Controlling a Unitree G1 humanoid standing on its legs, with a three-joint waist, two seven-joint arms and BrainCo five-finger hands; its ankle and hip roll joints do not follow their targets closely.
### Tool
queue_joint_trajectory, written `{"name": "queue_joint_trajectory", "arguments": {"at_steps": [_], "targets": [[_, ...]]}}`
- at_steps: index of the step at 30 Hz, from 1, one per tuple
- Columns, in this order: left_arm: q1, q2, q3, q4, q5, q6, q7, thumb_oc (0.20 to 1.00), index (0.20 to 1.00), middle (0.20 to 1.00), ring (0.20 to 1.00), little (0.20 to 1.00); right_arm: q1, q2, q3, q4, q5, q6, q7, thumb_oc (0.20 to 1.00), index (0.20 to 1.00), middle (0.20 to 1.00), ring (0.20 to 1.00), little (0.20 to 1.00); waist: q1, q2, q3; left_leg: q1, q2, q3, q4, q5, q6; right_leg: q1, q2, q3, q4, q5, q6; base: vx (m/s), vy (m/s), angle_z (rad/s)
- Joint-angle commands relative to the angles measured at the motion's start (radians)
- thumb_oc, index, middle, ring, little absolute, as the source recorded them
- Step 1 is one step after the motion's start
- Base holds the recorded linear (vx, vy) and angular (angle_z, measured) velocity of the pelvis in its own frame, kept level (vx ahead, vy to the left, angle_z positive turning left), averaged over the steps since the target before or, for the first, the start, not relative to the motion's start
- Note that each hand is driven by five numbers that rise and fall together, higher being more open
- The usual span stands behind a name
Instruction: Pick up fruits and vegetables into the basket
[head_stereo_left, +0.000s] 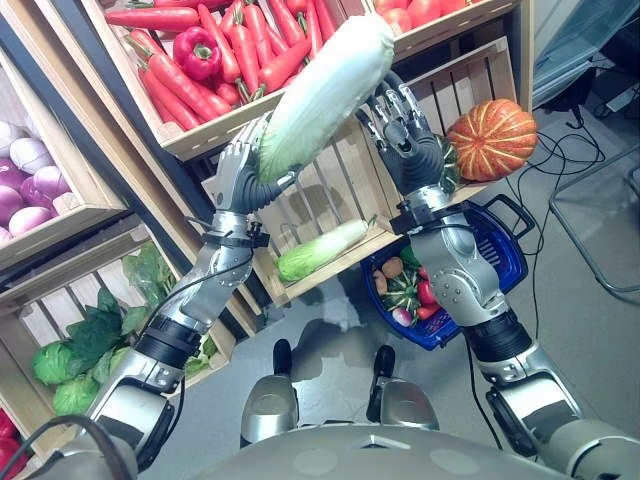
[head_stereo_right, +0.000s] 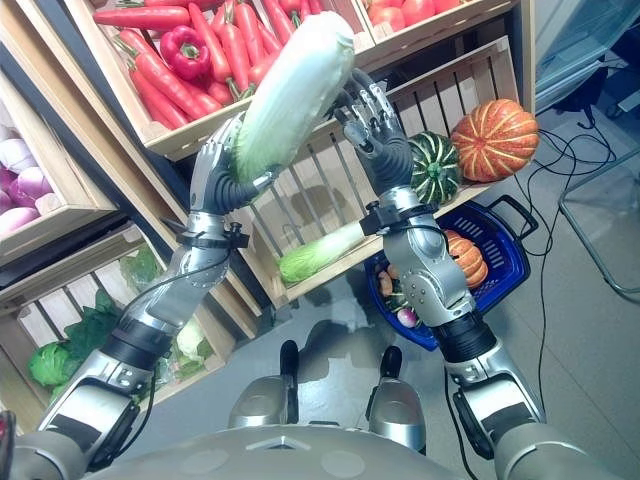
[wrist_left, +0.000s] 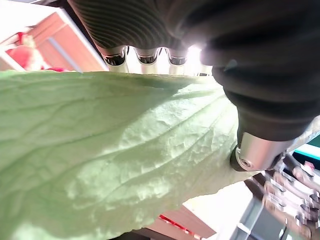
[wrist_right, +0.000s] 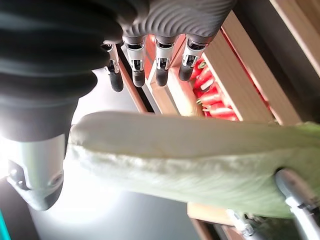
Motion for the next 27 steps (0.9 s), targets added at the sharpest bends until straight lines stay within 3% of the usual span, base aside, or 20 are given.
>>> {"name": "queue_joint_trajectory", "arguments": {"at_steps": [1,14,21,27], "targets": [[-0.091,0.082,-0.013,-0.087,0.103,-0.035,0.086,0.2,0.2,0.2,0.2,0.2,-0.048,0.06,0.02,-0.099,0.06,-0.064,0.032,1.0,1.0,1.0,1.0,1.0,-0.002,-0.065,-0.041,-0.004,0.007,0.024,0.086,-0.073,0.003,0.019,-0.101,0.057,0.045,-0.008,0.073,0.0,0.0,0.0],[-0.15,0.12,-0.093,-0.087,0.338,0.037,0.146,0.2,0.2,0.2,0.2,0.2,-0.065,0.076,0.047,-0.087,0.152,-0.062,0.004,1.0,1.0,1.0,1.0,1.0,-0.007,-0.063,-0.047,0.001,0.007,0.026,0.078,-0.072,0.003,0.02,-0.102,0.056,0.038,-0.004,0.075,0.0,0.0,0.0],[-0.176,0.134,-0.162,-0.076,0.428,0.124,0.089,0.2,0.2,0.2,0.2,0.2,-0.079,0.078,0.062,-0.068,0.11,-0.041,-0.093,1.0,1.0,1.0,1.0,1.0,-0.012,-0.061,-0.042,0.0,0.006,0.029,0.079,-0.071,0.005,0.019,-0.102,0.058,0.036,-0.002,0.075,0.0,0.0,0.0],[-0.199,0.13,-0.224,-0.08,0.478,0.183,0.026,0.2,0.2,0.2,0.2,0.2,-0.099,0.081,0.075,-0.057,0.084,-0.03,-0.114,1.0,1.0,1.0,1.0,1.0,-0.017,-0.056,-0.034,-0.002,0.005,0.032,0.078,-0.069,0.006,0.016,-0.102,0.061,0.034,-0.001,0.075,0.0,0.0,0.0]]}}
